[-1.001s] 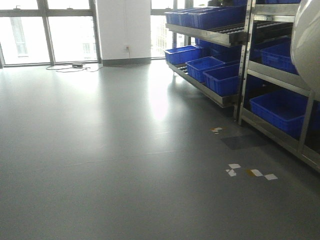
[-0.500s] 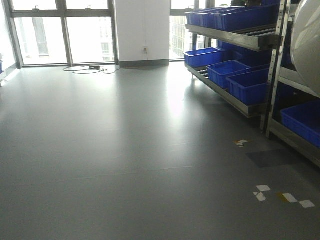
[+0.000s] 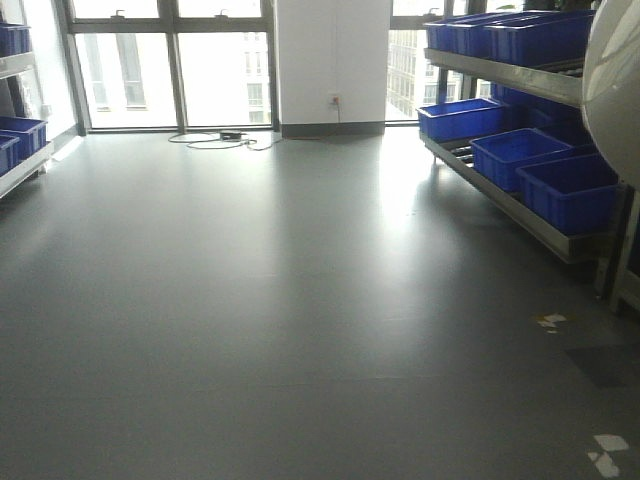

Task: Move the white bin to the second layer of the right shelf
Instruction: 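Drive past the crate racks toward the windows holding the bin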

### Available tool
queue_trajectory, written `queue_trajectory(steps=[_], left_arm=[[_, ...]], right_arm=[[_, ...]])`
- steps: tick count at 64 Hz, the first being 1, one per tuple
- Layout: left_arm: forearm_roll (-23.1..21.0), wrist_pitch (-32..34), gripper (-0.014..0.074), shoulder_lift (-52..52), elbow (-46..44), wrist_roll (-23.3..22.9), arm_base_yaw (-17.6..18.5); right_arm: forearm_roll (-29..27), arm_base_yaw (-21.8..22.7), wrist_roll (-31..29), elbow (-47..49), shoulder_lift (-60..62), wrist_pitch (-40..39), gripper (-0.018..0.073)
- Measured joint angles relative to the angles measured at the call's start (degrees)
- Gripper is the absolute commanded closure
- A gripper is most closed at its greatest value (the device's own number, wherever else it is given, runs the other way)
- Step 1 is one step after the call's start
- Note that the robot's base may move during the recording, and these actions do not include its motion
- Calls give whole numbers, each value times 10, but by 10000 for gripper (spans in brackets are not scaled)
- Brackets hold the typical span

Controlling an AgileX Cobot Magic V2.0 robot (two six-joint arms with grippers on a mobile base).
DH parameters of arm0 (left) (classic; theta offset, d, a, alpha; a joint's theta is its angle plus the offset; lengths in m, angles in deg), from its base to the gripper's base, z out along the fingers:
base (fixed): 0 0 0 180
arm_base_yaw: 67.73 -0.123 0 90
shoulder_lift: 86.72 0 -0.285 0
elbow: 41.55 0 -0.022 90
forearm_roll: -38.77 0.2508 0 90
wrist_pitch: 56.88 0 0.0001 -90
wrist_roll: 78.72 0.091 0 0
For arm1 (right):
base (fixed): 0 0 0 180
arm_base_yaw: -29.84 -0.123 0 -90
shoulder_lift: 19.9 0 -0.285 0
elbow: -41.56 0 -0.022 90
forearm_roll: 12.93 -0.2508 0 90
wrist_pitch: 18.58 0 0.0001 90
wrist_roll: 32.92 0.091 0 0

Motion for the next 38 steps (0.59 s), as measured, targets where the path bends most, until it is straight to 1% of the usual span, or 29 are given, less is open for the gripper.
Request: queue_trajectory(steps=[38], left_arm=[[0,0,512,0,0,0,0]], right_arm=[[0,0,0,0,0,0,526]])
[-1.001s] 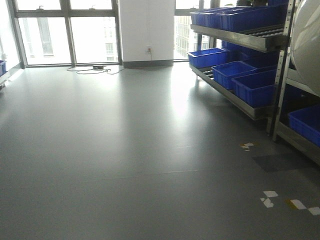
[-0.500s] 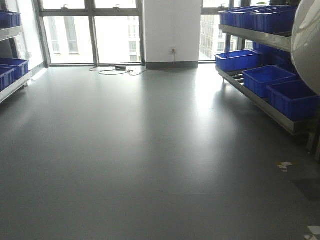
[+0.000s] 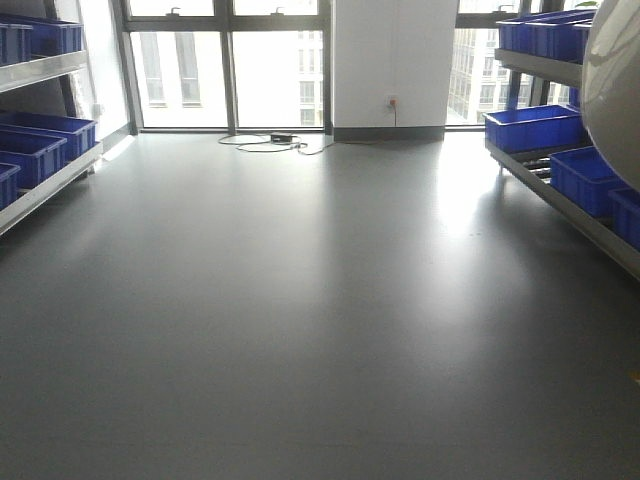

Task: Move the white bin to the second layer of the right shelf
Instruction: 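Drive past the crate racks toward the windows holding the bin, then continue driving toward the window wall with the bin held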

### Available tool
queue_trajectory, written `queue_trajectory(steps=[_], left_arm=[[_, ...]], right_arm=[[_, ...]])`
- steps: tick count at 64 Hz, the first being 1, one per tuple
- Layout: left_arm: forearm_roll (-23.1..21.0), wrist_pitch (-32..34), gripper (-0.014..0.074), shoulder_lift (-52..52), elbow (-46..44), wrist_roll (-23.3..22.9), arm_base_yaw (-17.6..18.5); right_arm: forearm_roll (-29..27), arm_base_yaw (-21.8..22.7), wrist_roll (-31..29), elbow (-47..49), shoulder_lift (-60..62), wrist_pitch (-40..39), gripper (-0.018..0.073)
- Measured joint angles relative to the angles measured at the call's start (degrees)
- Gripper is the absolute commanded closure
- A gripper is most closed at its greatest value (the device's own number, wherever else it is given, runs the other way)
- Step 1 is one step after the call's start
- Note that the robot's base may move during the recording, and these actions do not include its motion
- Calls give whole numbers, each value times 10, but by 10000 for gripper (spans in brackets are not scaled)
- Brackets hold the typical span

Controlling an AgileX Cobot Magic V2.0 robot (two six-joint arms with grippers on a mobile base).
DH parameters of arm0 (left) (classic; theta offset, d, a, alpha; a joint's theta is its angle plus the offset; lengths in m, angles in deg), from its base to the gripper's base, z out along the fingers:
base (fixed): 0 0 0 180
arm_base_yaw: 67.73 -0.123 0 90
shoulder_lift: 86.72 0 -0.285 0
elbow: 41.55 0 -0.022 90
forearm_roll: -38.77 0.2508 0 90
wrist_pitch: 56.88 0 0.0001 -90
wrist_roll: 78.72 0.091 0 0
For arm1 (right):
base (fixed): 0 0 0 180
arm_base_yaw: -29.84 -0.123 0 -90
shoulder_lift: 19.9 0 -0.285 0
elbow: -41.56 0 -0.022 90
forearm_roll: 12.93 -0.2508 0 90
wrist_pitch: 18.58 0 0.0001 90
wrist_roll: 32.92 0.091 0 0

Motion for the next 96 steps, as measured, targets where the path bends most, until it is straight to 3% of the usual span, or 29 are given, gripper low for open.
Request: queue_trajectory(steps=[96], left_arm=[[0,0,512,0,0,0,0]], right_arm=[[0,0,0,0,0,0,526]])
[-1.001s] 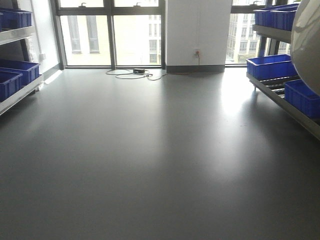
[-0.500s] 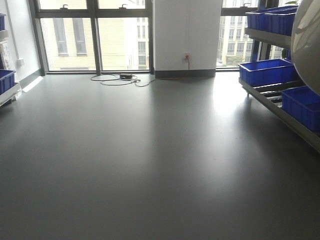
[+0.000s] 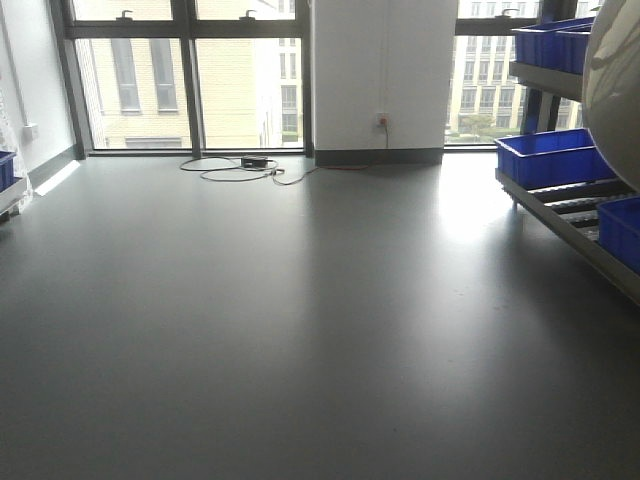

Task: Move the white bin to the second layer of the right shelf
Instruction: 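Continue driving toward the window wall with the bin held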

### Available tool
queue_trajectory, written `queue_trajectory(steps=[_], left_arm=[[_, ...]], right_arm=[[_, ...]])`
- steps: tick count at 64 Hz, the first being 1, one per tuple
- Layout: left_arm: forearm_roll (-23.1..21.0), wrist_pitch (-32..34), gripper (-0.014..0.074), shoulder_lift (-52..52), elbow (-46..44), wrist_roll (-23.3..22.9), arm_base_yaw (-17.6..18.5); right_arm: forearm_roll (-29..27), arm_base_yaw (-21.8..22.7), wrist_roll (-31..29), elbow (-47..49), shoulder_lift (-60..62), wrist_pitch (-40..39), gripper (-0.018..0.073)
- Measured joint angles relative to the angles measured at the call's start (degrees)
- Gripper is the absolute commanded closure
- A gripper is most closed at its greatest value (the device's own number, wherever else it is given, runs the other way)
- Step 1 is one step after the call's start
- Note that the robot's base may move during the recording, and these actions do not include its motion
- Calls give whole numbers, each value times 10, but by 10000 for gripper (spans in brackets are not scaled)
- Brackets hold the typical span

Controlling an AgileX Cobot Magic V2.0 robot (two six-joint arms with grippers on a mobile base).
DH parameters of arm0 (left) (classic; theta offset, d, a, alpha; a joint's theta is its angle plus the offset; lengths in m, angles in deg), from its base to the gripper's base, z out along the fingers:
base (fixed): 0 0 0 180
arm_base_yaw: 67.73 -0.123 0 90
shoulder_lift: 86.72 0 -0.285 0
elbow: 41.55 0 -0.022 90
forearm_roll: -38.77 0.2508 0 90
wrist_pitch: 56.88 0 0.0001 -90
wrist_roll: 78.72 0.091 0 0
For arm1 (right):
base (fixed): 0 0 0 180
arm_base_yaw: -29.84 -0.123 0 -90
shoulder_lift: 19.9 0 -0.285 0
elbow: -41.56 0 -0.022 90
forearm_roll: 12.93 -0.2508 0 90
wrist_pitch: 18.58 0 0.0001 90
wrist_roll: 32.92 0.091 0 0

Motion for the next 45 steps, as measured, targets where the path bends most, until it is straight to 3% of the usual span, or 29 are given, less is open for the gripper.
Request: queue_trajectory(steps=[45], left_arm=[[0,0,512,0,0,0,0]], right_arm=[[0,0,0,0,0,0,526]])
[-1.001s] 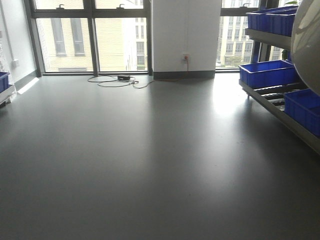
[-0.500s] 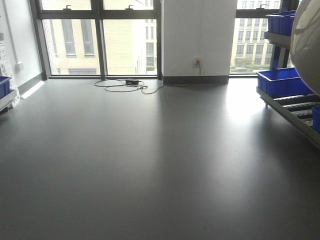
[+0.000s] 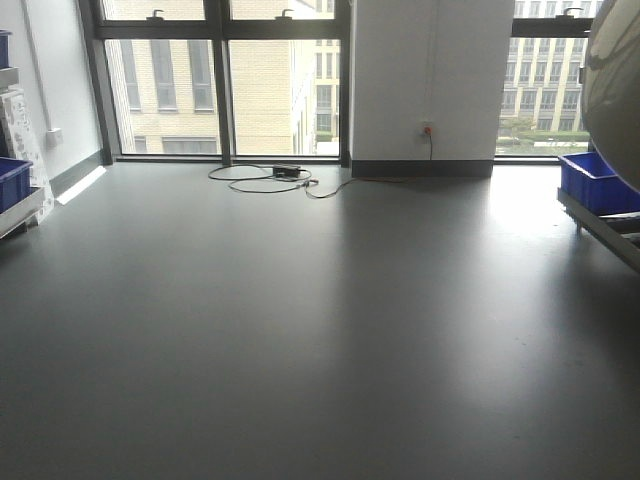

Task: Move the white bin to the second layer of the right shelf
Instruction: 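Continue driving toward the window wall with the bin held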

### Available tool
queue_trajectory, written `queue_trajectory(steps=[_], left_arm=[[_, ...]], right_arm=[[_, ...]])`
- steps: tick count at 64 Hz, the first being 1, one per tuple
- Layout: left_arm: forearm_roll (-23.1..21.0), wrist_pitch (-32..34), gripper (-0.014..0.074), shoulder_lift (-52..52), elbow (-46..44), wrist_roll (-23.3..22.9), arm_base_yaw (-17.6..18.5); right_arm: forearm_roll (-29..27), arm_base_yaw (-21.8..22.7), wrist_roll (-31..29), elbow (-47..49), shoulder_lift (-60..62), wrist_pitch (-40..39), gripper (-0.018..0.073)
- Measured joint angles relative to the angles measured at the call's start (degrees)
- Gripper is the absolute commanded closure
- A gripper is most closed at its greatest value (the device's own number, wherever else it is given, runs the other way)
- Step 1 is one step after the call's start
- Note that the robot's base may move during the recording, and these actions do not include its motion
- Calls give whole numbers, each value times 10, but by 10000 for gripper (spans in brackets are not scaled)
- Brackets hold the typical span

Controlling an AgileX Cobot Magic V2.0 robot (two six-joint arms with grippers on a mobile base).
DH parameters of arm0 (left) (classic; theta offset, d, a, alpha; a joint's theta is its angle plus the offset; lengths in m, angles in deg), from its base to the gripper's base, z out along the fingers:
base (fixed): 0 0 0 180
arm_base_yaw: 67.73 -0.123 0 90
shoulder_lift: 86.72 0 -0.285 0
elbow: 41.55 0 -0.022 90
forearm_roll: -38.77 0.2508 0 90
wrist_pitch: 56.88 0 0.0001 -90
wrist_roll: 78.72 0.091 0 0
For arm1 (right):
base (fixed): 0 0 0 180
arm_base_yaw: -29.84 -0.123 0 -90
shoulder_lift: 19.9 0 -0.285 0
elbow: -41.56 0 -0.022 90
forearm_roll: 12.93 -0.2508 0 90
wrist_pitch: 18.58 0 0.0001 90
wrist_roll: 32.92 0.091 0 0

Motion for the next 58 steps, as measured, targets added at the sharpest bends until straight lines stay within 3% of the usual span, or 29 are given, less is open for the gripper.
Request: queue_trajectory(steps=[58], left_arm=[[0,0,512,0,0,0,0]], right_arm=[[0,0,0,0,0,0,526]])
